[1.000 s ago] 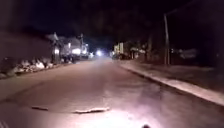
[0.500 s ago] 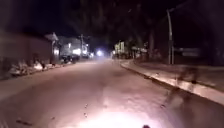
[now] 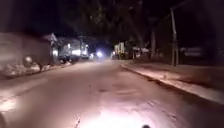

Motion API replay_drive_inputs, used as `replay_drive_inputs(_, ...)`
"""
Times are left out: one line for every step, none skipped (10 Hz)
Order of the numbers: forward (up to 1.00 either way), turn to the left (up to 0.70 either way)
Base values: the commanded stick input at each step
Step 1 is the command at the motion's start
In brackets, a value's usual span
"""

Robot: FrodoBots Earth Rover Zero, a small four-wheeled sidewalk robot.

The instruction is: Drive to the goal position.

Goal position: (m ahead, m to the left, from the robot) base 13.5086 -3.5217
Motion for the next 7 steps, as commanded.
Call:
replay_drive_inputs(0.70, 0.00)
replay_drive_inputs(0.70, -0.03)
replay_drive_inputs(0.70, -0.18)
replay_drive_inputs(0.70, -0.31)
replay_drive_inputs(0.70, -0.02)
replay_drive_inputs(0.70, 0.00)
replay_drive_inputs(0.70, 0.00)
